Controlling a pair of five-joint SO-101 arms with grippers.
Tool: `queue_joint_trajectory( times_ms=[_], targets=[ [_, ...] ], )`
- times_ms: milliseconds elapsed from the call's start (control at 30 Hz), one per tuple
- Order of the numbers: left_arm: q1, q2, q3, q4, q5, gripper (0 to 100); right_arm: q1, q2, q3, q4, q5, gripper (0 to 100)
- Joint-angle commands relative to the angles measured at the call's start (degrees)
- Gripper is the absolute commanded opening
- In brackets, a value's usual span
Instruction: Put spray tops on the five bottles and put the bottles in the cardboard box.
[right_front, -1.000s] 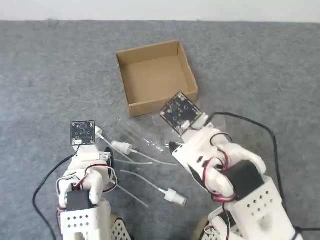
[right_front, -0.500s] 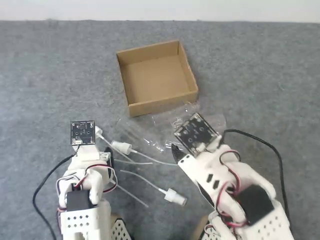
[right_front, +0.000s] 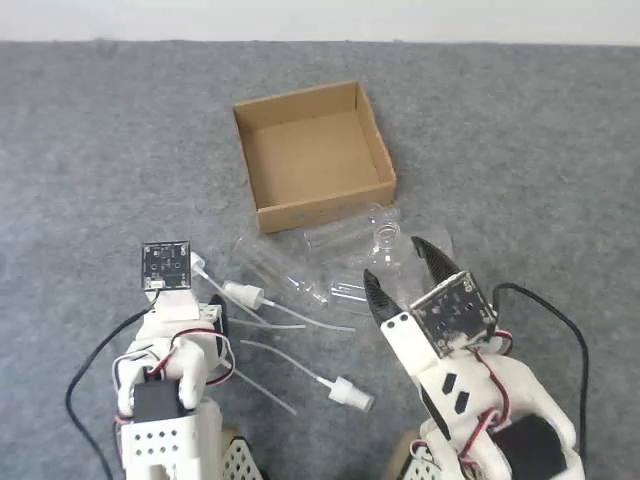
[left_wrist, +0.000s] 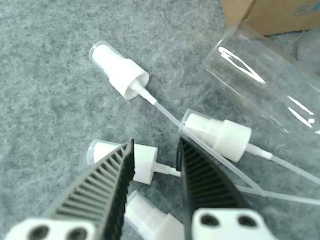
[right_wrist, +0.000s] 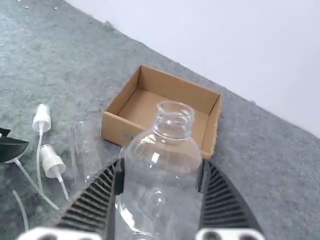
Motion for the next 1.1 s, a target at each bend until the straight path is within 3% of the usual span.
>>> queue_joint_trajectory(
  times_ms=[0,300,500,733,1067],
  targets=[
    [0.2,-1.0,-3.8,-0.2,-1.1,13,0.9,-1.3,0.4,-1.8,-0.6,6.9],
    [-0.3,-1.0,-14.6,0.4,-11.5,13,1.0,-1.0,3.7,-5.8,-0.5,6.9],
    [-2.7,-1.0,-20.4,0.7,-30.4,13,1.0,-1.1,3.8,-5.7,-0.5,6.9],
    [-9.1,-0.6,-26.1,1.1,-17.1,13,0.7,-0.8,4.4,-5.8,-0.6,6.9],
    [-7.6,-0.4,-31.5,3.0,-18.5,13,0.7,-0.7,4.6,-5.8,-0.6,6.9]
  ],
)
